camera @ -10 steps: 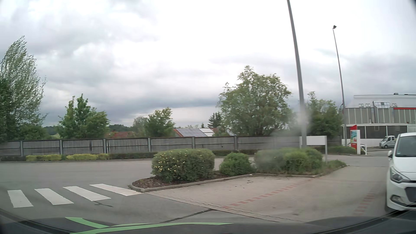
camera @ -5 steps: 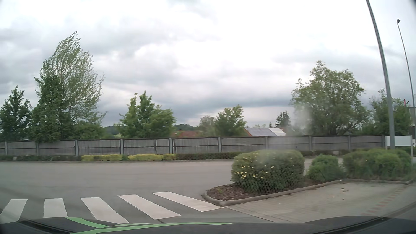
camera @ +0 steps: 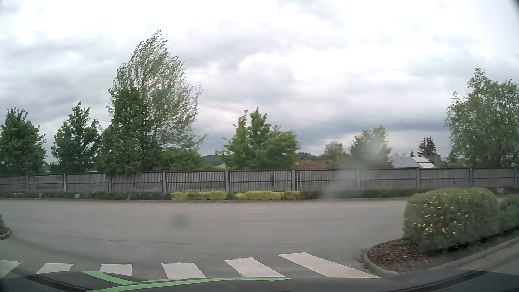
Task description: Follow the waypoints while adhering to traffic rules and regulations
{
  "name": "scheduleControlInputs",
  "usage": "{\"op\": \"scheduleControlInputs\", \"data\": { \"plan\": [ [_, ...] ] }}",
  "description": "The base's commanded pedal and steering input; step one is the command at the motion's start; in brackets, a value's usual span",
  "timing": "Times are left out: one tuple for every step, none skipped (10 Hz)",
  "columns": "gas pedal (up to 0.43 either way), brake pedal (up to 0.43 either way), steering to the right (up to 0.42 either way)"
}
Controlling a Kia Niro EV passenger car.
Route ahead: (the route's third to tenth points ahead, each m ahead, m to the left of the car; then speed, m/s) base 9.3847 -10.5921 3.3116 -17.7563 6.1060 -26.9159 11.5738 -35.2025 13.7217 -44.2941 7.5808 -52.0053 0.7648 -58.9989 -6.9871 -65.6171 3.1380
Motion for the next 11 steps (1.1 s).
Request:
{"op": "scheduleControlInputs", "data": {
  "plan": [
    [0.000,0.000,-0.506],
    [0.000,0.000,-0.469],
    [0.000,0.000,-0.419],
    [0.000,0.000,-0.349],
    [0.000,0.000,-0.268],
    [0.000,0.000,-0.194],
    [0.000,0.000,-0.109],
    [0.000,0.000,-0.028],
    [0.000,0.000,0.053],
    [0.000,0.000,0.116],
    [0.000,0.000,0.169]
  ]
}}
